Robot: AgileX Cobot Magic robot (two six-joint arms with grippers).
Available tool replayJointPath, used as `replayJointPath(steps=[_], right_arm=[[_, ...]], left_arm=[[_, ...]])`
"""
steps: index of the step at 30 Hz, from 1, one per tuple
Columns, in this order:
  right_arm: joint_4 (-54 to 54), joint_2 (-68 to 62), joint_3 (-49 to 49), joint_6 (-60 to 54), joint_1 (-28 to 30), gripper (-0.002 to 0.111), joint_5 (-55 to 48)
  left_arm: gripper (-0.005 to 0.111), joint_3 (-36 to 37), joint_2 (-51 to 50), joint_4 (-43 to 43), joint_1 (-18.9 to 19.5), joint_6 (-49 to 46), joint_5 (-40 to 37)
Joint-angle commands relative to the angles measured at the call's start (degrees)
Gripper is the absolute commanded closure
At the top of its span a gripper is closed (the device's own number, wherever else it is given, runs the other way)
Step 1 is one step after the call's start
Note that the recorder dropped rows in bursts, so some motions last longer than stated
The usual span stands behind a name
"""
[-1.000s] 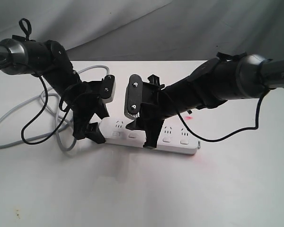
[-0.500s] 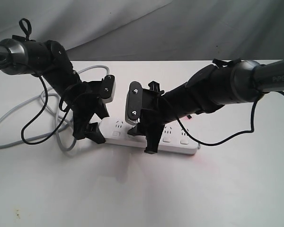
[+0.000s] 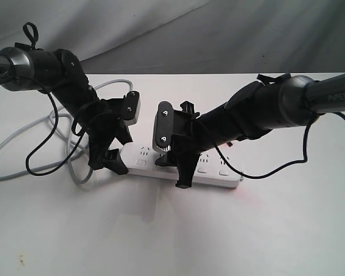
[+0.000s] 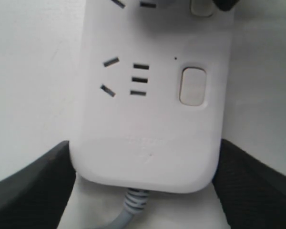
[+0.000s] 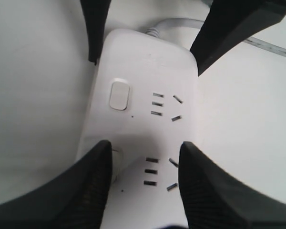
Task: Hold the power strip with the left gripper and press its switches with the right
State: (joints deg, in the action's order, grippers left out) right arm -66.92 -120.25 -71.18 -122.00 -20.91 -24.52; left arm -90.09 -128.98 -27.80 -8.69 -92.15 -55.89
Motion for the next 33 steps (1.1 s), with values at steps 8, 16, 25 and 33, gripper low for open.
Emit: replayJointPath(steps=[8, 16, 25, 33], right_arm=[[2.6, -2.2, 0.1, -0.8, 0.3, 0.065, 1.9], [2.5, -2.2, 0.1, -0.8, -0.4, 0.065, 0.7], [2.5, -2.2, 2.7, -0.8, -0.5, 0.065, -0.3], [2.3, -3.7, 2.7, -0.8, -0.7, 0.065, -0.1]], left_arm=[[0.055, -0.2, 0.1, -0.4, 0.1, 0.2, -0.9], [0.055, -0.2, 0.1, -0.4, 0.1, 0.3, -0.9], [0.055, -0.2, 0.1, -0.4, 0.1, 0.1, -0.9], [0.055, -0.2, 0.1, -0.4, 0.1, 0.1, -0.9]])
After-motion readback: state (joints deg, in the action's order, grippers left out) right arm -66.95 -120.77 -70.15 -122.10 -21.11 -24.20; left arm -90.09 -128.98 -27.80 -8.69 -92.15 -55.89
